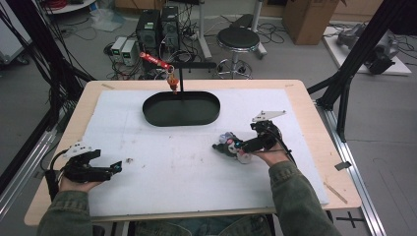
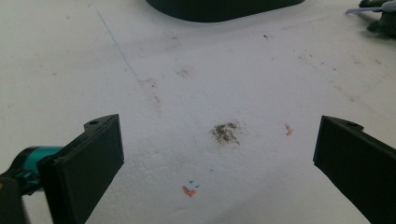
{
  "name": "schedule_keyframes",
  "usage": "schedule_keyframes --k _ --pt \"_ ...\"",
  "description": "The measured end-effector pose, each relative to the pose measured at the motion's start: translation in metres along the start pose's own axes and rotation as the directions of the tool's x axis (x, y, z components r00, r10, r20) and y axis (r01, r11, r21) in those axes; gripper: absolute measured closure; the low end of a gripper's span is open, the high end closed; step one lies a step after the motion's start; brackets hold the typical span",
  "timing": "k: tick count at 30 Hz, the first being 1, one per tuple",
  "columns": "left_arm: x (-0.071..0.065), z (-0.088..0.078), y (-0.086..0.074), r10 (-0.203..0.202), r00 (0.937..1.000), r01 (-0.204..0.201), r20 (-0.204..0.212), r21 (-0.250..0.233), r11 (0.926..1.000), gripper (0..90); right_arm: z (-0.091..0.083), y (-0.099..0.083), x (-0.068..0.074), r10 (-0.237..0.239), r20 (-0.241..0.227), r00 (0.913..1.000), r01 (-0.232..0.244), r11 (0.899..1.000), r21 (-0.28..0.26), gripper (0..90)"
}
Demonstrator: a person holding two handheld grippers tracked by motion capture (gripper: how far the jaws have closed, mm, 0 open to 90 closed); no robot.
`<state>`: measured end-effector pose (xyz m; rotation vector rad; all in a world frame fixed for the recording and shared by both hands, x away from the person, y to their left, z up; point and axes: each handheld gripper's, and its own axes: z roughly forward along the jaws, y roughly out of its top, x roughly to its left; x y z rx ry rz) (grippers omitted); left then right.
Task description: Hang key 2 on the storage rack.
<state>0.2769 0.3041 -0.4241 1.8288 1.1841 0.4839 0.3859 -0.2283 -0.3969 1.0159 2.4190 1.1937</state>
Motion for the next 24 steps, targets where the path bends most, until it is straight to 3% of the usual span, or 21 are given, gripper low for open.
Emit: schedule_keyframes --k 6,13,20,24 --pt "0.002 -0.001 -0.001 -0.008 1.0 0.008 -0.002 -0.006 1.0 2.1 0.015 -0.002 0.01 -0.049 -0.006 0.9988 0.05 0.995 0.086 0.4" --pt "0.005 -0.002 -0.001 -0.006 0.9999 0.006 -0.015 -0.005 1.0 2.1 0.028 -0.005 0.017 -0.086 -0.009 0.9962 0.087 0.986 0.141 0.4" --pt "0.006 -0.004 -0.002 -0.008 0.9998 0.008 -0.02 -0.01 0.9999 2.1 0.039 -0.012 0.026 -0.121 -0.009 0.9926 0.12 0.97 0.213 0.5" --pt "0.005 -0.005 -0.001 -0.004 0.9996 0.003 -0.029 -0.012 0.9999 2.1 0.041 -0.014 0.03 -0.14 -0.018 0.99 0.14 0.959 0.247 6.1"
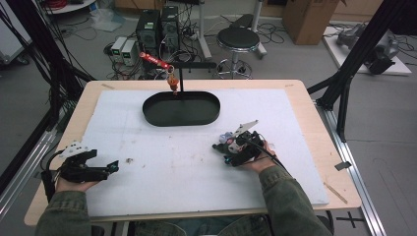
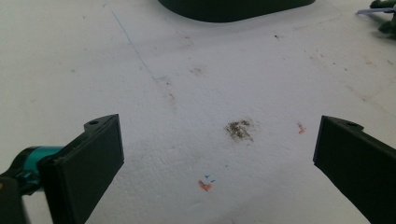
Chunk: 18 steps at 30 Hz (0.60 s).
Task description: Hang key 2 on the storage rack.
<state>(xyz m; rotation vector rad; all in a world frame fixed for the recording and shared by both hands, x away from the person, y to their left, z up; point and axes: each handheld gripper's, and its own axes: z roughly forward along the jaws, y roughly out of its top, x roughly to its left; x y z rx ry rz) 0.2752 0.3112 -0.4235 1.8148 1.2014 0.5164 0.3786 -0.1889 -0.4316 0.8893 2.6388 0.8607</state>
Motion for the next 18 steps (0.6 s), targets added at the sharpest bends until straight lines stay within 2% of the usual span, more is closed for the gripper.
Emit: schedule_keyframes --k 3,6,10,14,18 --pt "0.0 -0.001 0.001 0.003 1.0 -0.003 0.0 -0.006 1.0 2.1 0.001 -0.001 0.001 -0.022 0.022 0.9995 0.021 0.999 0.031 19.2" --pt "-0.001 0.0 0.001 0.007 1.0 -0.007 0.005 0.0 1.0 2.1 -0.002 -0.001 0.001 -0.014 0.053 0.9985 0.012 0.999 0.036 32.8" --pt "-0.001 0.002 0.001 0.008 0.9999 -0.008 0.009 0.0 1.0 2.1 -0.008 -0.001 -0.005 -0.003 0.019 0.9998 0.003 1.0 0.016 36.3" --pt "-0.001 0.003 0.001 0.013 0.9998 -0.013 0.015 0.005 0.9999 2.1 -0.021 0.001 -0.016 0.059 -0.013 0.9982 -0.06 0.997 -0.054 38.0" --pt "-0.001 0.002 0.002 0.012 0.9998 -0.012 0.015 0.001 0.9999 2.1 -0.032 0.006 -0.02 0.07 -0.027 0.9971 -0.072 0.995 -0.065 38.0"
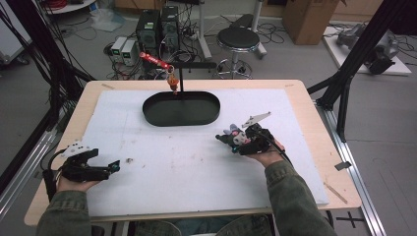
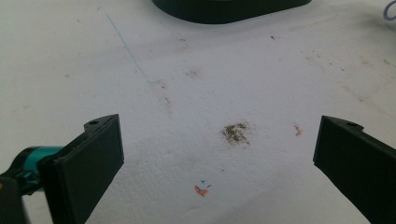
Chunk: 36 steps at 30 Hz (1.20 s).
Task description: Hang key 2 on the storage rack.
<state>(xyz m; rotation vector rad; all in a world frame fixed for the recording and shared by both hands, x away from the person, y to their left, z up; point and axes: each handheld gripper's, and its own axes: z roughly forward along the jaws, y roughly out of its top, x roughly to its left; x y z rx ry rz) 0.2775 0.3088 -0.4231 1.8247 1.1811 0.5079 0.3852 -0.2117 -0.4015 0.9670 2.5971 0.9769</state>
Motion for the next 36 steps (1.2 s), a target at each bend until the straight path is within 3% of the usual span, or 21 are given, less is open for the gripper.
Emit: schedule_keyframes --k 14,26,36 --pt "-0.002 0.0 0.0 0.004 0.9999 -0.004 0.013 -0.009 1.0 2.1 -0.011 0.046 0.012 -0.05 -0.01 0.9987 0.05 0.999 -0.004 37.7" --pt "-0.004 0.0 0.001 0.012 0.9998 -0.012 0.015 -0.011 0.9999 2.1 -0.019 0.073 0.014 -0.049 -0.011 0.9987 0.049 0.998 -0.034 37.7" --pt "-0.003 0.002 0.001 0.009 0.9996 -0.009 0.026 -0.012 0.9999 2.1 -0.023 0.109 0.01 -0.032 -0.027 0.9991 0.03 0.998 -0.049 37.7"
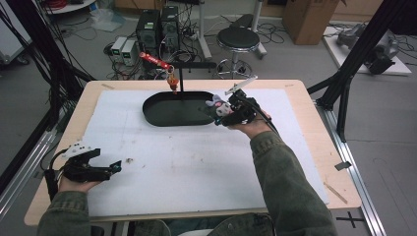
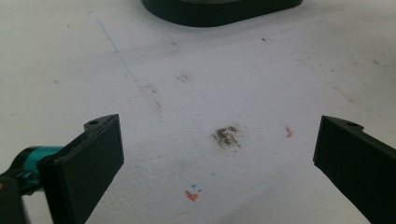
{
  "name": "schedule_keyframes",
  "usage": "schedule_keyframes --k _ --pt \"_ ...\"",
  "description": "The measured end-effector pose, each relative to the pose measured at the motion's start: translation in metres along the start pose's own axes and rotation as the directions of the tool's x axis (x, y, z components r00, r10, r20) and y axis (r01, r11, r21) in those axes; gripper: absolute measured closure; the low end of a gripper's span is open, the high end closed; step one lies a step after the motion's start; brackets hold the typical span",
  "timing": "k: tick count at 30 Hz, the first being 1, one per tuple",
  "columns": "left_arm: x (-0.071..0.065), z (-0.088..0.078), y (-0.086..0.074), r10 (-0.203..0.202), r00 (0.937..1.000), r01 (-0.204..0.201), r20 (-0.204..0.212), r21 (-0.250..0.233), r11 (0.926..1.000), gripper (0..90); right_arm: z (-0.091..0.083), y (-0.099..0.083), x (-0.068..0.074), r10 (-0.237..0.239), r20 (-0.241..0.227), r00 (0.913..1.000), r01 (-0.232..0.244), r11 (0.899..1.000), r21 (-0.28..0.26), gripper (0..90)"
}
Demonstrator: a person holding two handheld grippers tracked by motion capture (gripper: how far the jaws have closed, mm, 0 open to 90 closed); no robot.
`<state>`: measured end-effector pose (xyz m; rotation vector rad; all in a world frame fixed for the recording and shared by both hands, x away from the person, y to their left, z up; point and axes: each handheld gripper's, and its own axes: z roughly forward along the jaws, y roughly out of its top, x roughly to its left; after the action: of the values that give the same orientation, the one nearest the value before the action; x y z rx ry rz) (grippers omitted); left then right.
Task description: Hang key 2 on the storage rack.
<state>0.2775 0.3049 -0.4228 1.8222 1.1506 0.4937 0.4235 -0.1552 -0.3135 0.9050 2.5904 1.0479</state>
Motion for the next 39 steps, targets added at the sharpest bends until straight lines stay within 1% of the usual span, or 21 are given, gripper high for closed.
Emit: schedule_keyframes --k 3,5,9,11,13,16,17,19,22,26,28,31,34,35,36,39 --pt "0.0 0.0 0.0 0.001 1.0 -0.001 0.0 -0.003 1.0 2.1 -0.003 0.011 -0.001 -0.001 -0.001 1.0 0.001 1.0 -0.008 37.7" --pt "0.0 0.0 0.0 0.001 1.0 -0.001 0.001 -0.003 1.0 2.1 -0.005 0.018 -0.002 -0.015 0.012 0.9998 0.015 1.0 -0.013 37.7" --pt "-0.001 0.0 0.0 0.006 1.0 -0.006 0.001 0.003 1.0 2.1 -0.008 0.03 -0.006 -0.004 0.023 0.9997 0.005 0.999 -0.032 37.7" --pt "-0.001 0.001 0.0 0.009 1.0 -0.009 0.001 0.008 0.9999 2.1 -0.008 0.034 -0.007 0.009 0.025 0.9997 -0.008 0.999 -0.035 37.7" --pt "-0.001 0.001 0.0 0.01 0.9999 -0.01 0.002 0.01 0.9999 2.1 -0.008 0.038 -0.009 0.01 0.039 0.9992 -0.009 1.0 -0.028 37.7" --pt "-0.001 0.002 0.0 0.008 1.0 -0.008 0.002 0.008 0.9999 2.1 -0.009 0.042 -0.013 0.03 0.053 0.9981 -0.028 0.999 -0.039 37.7" --pt "-0.001 0.002 0.0 0.008 1.0 -0.008 0.003 0.009 0.9999 2.1 -0.009 0.042 -0.015 0.022 0.062 0.9978 -0.019 0.999 -0.045 37.7" --pt "-0.001 0.002 0.0 0.008 0.9999 -0.009 0.006 0.012 0.9999 2.1 -0.01 0.044 -0.02 0.031 0.079 0.9964 -0.027 0.998 -0.05 37.7" --pt "-0.002 0.002 -0.001 0.005 0.9999 -0.005 0.009 0.015 0.9999 2.1 -0.011 0.045 -0.029 0.059 0.084 0.9948 -0.054 0.997 -0.057 37.7" --pt "-0.004 0.003 -0.001 0.011 0.9999 -0.011 0.01 0.018 0.9998 2.1 -0.011 0.047 -0.037 0.076 0.087 0.9933 -0.07 0.995 -0.065 37.7" --pt "-0.004 0.003 -0.001 0.011 0.9999 -0.011 0.009 0.017 0.9998 2.1 -0.013 0.05 -0.04 0.078 0.09 0.9928 -0.072 0.995 -0.069 37.7" --pt "-0.004 0.003 -0.001 0.008 0.9999 -0.008 0.01 0.022 0.9997 2.1 -0.014 0.055 -0.043 0.099 0.087 0.9913 -0.092 0.992 -0.086 37.7" --pt "-0.005 0.004 -0.001 0.002 0.9999 -0.003 0.013 0.027 0.9996 2.1 -0.013 0.059 -0.042 0.085 0.088 0.9924 -0.078 0.994 -0.08 37.7" --pt "-0.006 0.004 -0.001 0.003 0.9999 -0.003 0.015 0.029 0.9996 2.1 -0.012 0.061 -0.041 0.086 0.093 0.992 -0.079 0.994 -0.071 37.7" --pt "-0.006 0.004 -0.001 0.0 0.9999 0.0 0.015 0.025 0.9997 2.1 -0.012 0.064 -0.041 0.073 0.101 0.9922 -0.067 0.996 -0.061 37.7" --pt "-0.006 0.004 -0.001 0.001 0.9999 -0.001 0.016 0.025 0.9997 2.1 -0.013 0.071 -0.04 0.07 0.101 0.9924 -0.063 0.996 -0.068 37.7"
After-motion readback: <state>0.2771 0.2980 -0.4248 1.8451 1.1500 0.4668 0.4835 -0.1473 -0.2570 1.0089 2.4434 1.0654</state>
